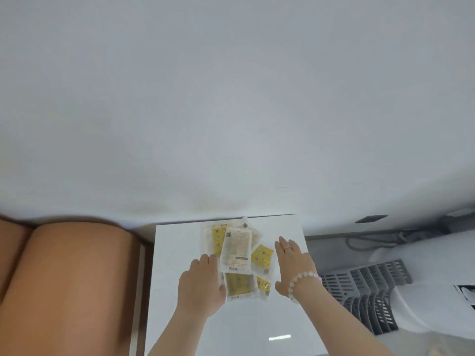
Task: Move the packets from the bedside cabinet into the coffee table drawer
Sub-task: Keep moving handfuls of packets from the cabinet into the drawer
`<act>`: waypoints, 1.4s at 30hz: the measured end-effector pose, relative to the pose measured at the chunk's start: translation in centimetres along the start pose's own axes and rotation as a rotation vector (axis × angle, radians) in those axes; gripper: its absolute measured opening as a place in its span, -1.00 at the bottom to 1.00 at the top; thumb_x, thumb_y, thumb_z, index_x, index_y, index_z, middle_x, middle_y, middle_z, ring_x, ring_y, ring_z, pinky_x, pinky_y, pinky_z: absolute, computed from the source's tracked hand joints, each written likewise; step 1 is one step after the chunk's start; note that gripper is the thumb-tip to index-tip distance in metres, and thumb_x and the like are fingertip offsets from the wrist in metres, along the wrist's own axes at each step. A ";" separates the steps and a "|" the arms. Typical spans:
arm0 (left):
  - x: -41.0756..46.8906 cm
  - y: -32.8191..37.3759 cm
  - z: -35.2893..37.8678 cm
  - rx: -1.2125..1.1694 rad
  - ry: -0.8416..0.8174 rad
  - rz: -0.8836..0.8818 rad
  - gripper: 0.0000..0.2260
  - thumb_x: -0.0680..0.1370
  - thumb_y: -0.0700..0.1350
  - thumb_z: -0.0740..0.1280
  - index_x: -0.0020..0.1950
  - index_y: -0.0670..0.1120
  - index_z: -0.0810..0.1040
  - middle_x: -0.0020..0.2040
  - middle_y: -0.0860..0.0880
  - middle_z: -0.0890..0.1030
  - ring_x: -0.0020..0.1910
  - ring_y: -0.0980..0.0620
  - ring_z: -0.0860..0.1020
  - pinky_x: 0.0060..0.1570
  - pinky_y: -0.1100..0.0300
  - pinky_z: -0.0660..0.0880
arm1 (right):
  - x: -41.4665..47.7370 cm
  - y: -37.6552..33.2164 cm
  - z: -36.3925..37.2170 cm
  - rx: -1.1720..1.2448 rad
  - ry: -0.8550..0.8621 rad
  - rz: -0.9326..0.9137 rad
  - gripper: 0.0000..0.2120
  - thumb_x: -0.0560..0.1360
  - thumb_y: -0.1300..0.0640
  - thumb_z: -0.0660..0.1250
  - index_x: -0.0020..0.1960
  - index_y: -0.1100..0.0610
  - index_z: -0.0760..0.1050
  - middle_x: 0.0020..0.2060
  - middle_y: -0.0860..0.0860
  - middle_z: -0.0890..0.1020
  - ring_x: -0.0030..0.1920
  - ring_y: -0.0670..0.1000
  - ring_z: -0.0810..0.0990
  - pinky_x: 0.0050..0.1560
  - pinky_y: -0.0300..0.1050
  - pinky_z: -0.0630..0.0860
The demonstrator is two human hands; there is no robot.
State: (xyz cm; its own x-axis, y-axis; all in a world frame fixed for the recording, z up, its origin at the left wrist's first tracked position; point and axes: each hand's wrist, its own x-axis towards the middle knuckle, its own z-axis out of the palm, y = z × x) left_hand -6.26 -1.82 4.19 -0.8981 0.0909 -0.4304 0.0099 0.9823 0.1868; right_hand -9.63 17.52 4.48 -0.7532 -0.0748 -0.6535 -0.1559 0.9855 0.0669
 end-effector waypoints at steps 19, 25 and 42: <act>8.2 3.2 14.3 -0.017 -0.017 0.062 0.25 -0.20 0.35 0.54 0.37 -0.09 0.19 0.38 -0.19 0.42 0.32 -0.28 0.43 0.15 -0.04 0.50 | 14.5 -0.7 6.1 -0.085 0.030 -0.334 0.02 0.46 0.03 0.40 0.52 0.12 -0.37 0.51 -0.05 -0.29 0.54 -0.02 -0.21 0.51 -0.01 0.03; 7.6 2.5 12.9 -0.025 -0.072 0.051 0.00 0.31 0.26 0.45 0.55 -0.02 -0.06 0.55 -0.12 -0.03 0.51 -0.19 0.07 0.35 0.10 0.33 | 14.0 0.1 5.8 -0.052 0.027 -0.371 0.34 0.18 -0.20 0.56 0.51 0.09 -0.39 0.53 -0.09 -0.21 0.54 -0.05 -0.16 0.49 -0.05 0.12; 5.8 0.3 14.6 -0.030 0.201 -0.017 -0.29 0.01 -0.34 0.53 0.09 -0.17 0.34 0.04 -0.22 0.58 -0.08 -0.21 0.63 -0.46 0.11 0.58 | 13.0 1.1 6.4 -0.323 0.128 -0.490 -0.26 0.58 -0.18 0.09 0.55 0.16 -0.17 0.51 0.18 0.10 0.41 0.10 0.27 0.30 -0.06 0.31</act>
State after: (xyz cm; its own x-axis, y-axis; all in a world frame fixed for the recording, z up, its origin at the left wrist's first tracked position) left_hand -5.05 1.37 -11.12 -0.9678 0.0372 -0.2491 -0.0161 0.9779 0.2086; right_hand -15.51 18.61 -8.77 -0.6121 -0.5460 -0.5719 -0.6758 0.7368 0.0199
